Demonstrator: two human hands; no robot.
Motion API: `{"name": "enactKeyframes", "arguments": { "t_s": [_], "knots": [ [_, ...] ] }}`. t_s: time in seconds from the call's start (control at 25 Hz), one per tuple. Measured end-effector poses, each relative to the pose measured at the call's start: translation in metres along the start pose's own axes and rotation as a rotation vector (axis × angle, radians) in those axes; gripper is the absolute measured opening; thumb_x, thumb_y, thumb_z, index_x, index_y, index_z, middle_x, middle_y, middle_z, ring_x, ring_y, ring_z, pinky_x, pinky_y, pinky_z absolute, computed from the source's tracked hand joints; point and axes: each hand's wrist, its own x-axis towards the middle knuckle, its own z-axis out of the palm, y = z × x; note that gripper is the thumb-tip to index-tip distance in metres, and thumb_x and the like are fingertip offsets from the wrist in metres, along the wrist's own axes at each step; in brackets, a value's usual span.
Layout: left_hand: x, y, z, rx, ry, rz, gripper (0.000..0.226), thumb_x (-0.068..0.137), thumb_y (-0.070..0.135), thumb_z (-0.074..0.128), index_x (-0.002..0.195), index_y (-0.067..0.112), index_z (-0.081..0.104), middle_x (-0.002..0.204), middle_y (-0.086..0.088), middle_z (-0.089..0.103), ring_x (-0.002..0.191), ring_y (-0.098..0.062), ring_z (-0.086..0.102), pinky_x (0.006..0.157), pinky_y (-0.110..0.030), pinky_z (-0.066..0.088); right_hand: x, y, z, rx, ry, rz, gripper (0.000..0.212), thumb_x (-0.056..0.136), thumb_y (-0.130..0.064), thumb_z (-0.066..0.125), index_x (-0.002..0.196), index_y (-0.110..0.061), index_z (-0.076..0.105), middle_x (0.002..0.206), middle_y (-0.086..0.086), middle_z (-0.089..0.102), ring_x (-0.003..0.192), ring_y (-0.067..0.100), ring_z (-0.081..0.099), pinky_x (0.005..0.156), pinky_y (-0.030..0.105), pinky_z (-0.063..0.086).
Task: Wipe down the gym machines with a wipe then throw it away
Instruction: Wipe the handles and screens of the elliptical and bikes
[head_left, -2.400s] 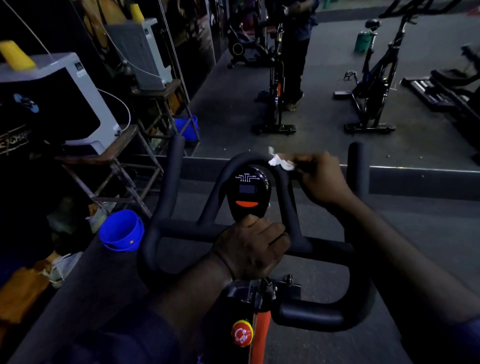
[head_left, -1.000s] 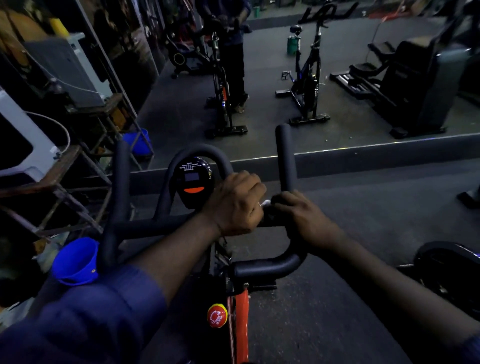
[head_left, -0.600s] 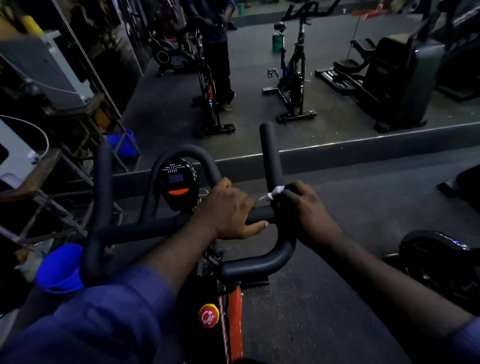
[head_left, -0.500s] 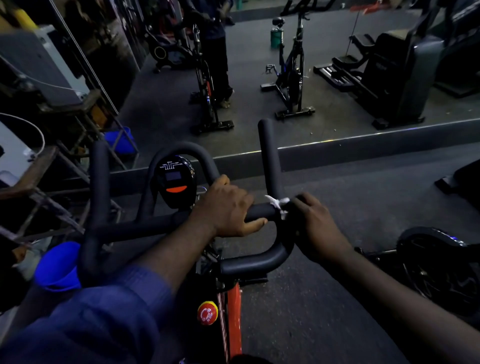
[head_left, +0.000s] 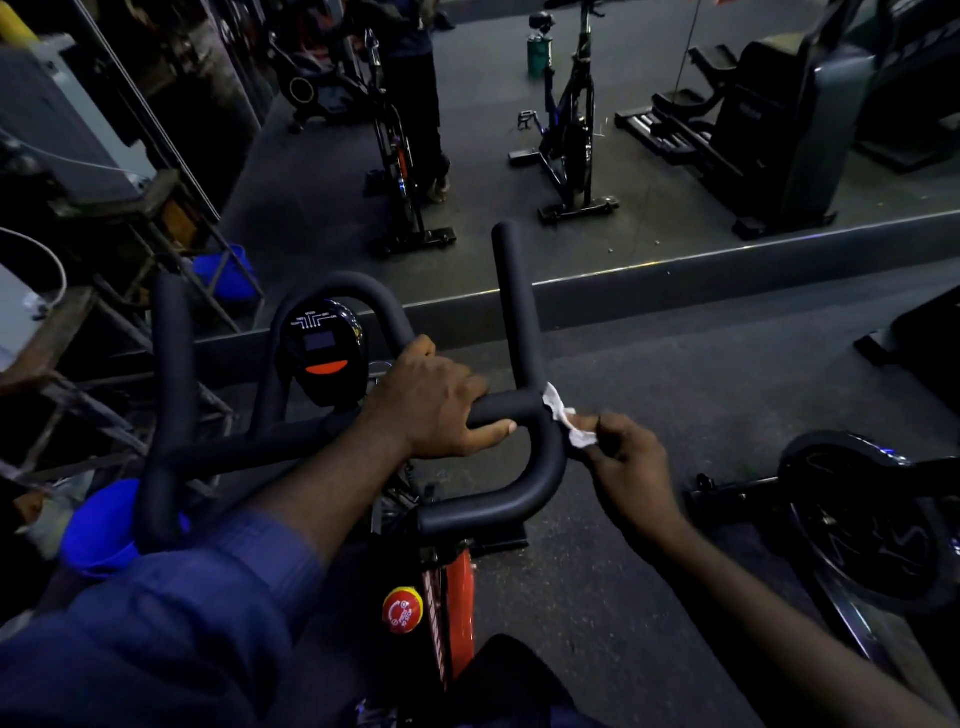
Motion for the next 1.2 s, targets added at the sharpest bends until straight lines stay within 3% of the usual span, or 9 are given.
{"name": "enactKeyframes", "arguments": {
  "t_s": [0.16, 0.32, 0.4, 0.48, 0.56, 0.76, 0.88, 1.04, 1.2],
  "knots": [
    [0.001, 0.0, -0.003, -0.013, -0.001, -0.01, 0.069, 0.092, 0.084, 0.028, 0.083, 0.026, 0.063, 0.075, 0.003, 0.068, 0.067, -0.022, 0.058, 0.088, -0.044, 0.039, 0.035, -0.014, 0.0, 0.231, -0.011, 0.13, 0.009, 0.098, -0.005, 0.07, 0.101, -0.008, 0.078, 0.096, 0.002, 0.08, 0.089, 0.016, 0.073, 0.094, 0.052, 0.061],
    [0.001, 0.0, -0.001, -0.036, 0.001, -0.025, 0.07, 0.09, 0.085, 0.031, 0.079, 0.025, 0.066, 0.072, 0.005, 0.067, 0.061, -0.02, 0.045, 0.087, -0.043, 0.04, 0.022, -0.024, -0.008, -0.286, -0.135, 0.071, 0.013, 0.094, -0.024, 0.076, 0.085, -0.014, 0.077, 0.08, 0.001, 0.078, 0.084, 0.016, 0.076, 0.08, 0.041, 0.06],
    [0.002, -0.001, 0.0, -0.044, -0.008, -0.031, 0.072, 0.089, 0.087, 0.032, 0.078, 0.025, 0.067, 0.073, 0.005, 0.069, 0.062, -0.02, 0.053, 0.087, -0.043, 0.039, 0.021, -0.051, -0.024, -0.52, -0.258, -0.065, 0.019, 0.088, -0.021, 0.078, 0.073, -0.012, 0.071, 0.071, 0.004, 0.074, 0.078, 0.019, 0.076, 0.068, 0.034, 0.055],
    [0.003, -0.001, 0.001, -0.034, -0.02, -0.03, 0.074, 0.087, 0.088, 0.031, 0.078, 0.025, 0.069, 0.075, 0.004, 0.072, 0.067, -0.021, 0.062, 0.087, -0.042, 0.037, 0.047, -0.083, -0.025, -0.542, -0.182, -0.33, 0.003, 0.084, -0.012, 0.076, 0.085, -0.013, 0.079, 0.079, 0.006, 0.077, 0.073, 0.016, 0.072, 0.066, 0.016, 0.05],
    [0.002, -0.003, 0.003, -0.037, -0.03, -0.037, 0.074, 0.087, 0.088, 0.029, 0.079, 0.026, 0.068, 0.078, 0.004, 0.072, 0.07, -0.021, 0.063, 0.087, -0.042, 0.034, 0.092, -0.101, -0.004, -0.57, -0.146, -0.585, 0.02, 0.08, -0.007, 0.074, 0.099, -0.012, 0.081, 0.091, 0.01, 0.071, 0.07, 0.014, 0.061, 0.073, 0.004, 0.041],
    [0.002, -0.003, 0.005, -0.061, -0.045, -0.049, 0.076, 0.086, 0.088, 0.031, 0.082, 0.024, 0.072, 0.082, 0.003, 0.073, 0.074, -0.021, 0.063, 0.092, -0.044, 0.033, 0.11, -0.076, 0.024, -0.97, -0.606, -0.763, 0.019, 0.095, -0.021, 0.058, 0.096, -0.009, 0.073, 0.104, 0.015, 0.067, 0.091, 0.037, 0.063, 0.076, 0.045, 0.056],
    [0.004, -0.004, 0.003, -0.044, -0.096, -0.029, 0.081, 0.085, 0.09, 0.027, 0.086, 0.024, 0.073, 0.083, 0.001, 0.073, 0.079, -0.023, 0.066, 0.095, -0.045, 0.031, 0.117, -0.092, 0.015, -0.906, -0.779, -0.768, 0.016, 0.096, -0.016, 0.064, 0.085, -0.006, 0.069, 0.092, 0.016, 0.064, 0.081, 0.039, 0.066, 0.069, 0.047, 0.058],
    [0.008, -0.005, -0.001, -0.016, -0.152, -0.017, 0.086, 0.085, 0.09, 0.022, 0.087, 0.023, 0.075, 0.086, 0.0, 0.075, 0.086, -0.023, 0.067, 0.098, -0.047, 0.03, 0.168, -0.105, 0.033, -1.087, -0.45, -0.854, 0.025, 0.093, -0.02, 0.048, 0.106, -0.007, 0.067, 0.115, 0.015, 0.061, 0.101, 0.034, 0.053, 0.085, 0.045, 0.05],
    [0.024, -0.008, -0.012, -0.035, -0.235, 0.058, 0.085, 0.086, 0.092, 0.025, 0.086, 0.022, 0.074, 0.09, -0.002, 0.075, 0.085, -0.026, 0.07, 0.079, -0.041, 0.039, 0.129, -0.112, 0.03, -0.907, -0.747, -0.812, 0.025, 0.091, -0.012, 0.052, 0.083, 0.004, 0.07, 0.088, 0.022, 0.068, 0.092, 0.037, 0.062, 0.068, 0.035, 0.052]
  ]
}}
